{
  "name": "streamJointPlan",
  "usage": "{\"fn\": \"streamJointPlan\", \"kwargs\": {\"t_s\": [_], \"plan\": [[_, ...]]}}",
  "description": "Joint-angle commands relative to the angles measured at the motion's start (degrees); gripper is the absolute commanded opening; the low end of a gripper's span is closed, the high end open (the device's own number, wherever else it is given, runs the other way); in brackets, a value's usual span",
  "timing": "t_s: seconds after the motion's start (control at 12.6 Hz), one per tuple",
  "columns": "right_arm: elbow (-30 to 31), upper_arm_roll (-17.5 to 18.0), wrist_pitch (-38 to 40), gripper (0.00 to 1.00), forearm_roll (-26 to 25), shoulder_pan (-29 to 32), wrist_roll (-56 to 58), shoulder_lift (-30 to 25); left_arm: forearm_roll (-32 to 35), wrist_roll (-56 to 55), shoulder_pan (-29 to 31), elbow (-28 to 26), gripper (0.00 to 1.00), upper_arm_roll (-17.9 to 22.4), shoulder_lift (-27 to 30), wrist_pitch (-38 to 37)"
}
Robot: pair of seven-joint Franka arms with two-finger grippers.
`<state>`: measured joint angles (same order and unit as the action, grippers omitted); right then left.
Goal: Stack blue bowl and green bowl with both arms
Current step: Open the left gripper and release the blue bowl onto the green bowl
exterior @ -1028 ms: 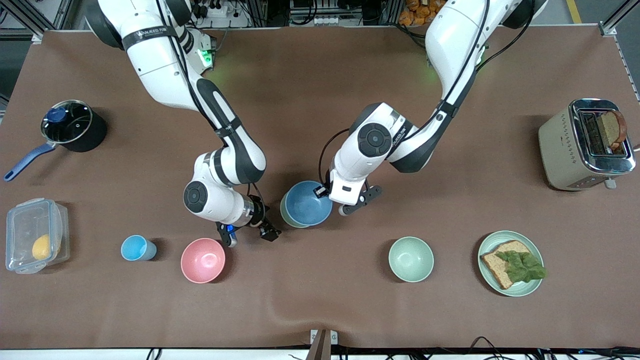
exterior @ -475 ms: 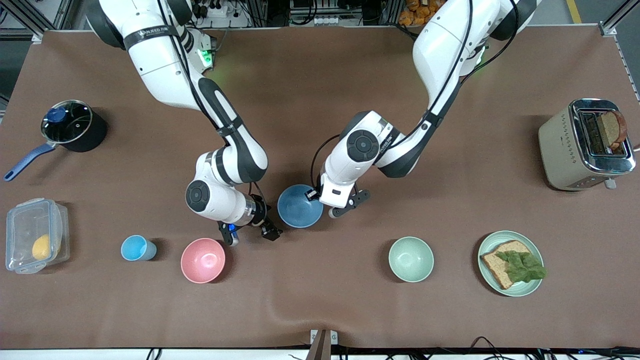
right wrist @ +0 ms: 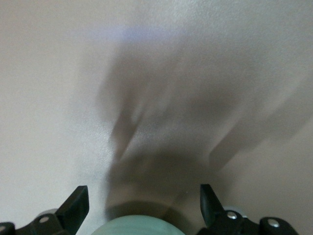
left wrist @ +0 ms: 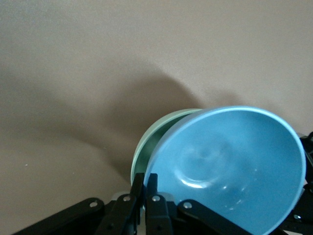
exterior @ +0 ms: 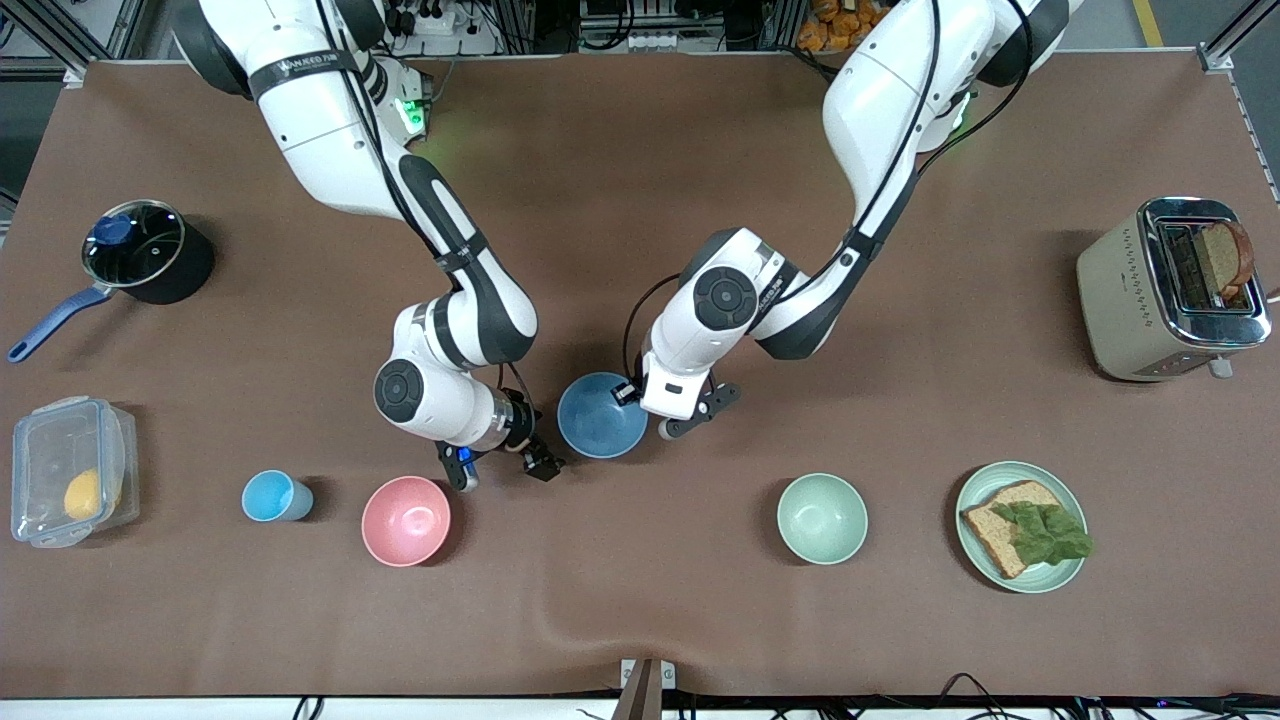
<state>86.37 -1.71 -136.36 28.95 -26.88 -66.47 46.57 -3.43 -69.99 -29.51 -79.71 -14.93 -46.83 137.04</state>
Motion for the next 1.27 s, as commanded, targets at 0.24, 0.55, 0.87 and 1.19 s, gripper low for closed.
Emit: {"fn": "streamJointPlan", "kwargs": {"t_s": [0.24, 0.55, 0.87, 1.19], "plan": [[-0.1, 0.2, 0.2, 1.00, -2.2, 0.2, -1.3, 0.1, 1.4, -1.8, -0.9, 1.5, 0.00, 0.4, -1.7, 0.4], [0.3, 0.1, 0.2, 1.00, -3.8, -0.2, -1.3, 0.1, 1.3, -1.8, -1.3, 1.0, 0.00, 0.4, -1.7, 0.4], [0.4, 0.1, 0.2, 1.00, -5.1, -0.3, -1.3, 0.1, 1.1, -1.8, -2.0, 1.0, 0.00, 0.4, -1.7, 0.4], [0.4, 0.1, 0.2, 1.00, -5.4, -0.4, -1.3, 0.1, 1.2, -1.7, -1.7, 1.0, 0.13, 0.4, -2.0, 0.4]]}}
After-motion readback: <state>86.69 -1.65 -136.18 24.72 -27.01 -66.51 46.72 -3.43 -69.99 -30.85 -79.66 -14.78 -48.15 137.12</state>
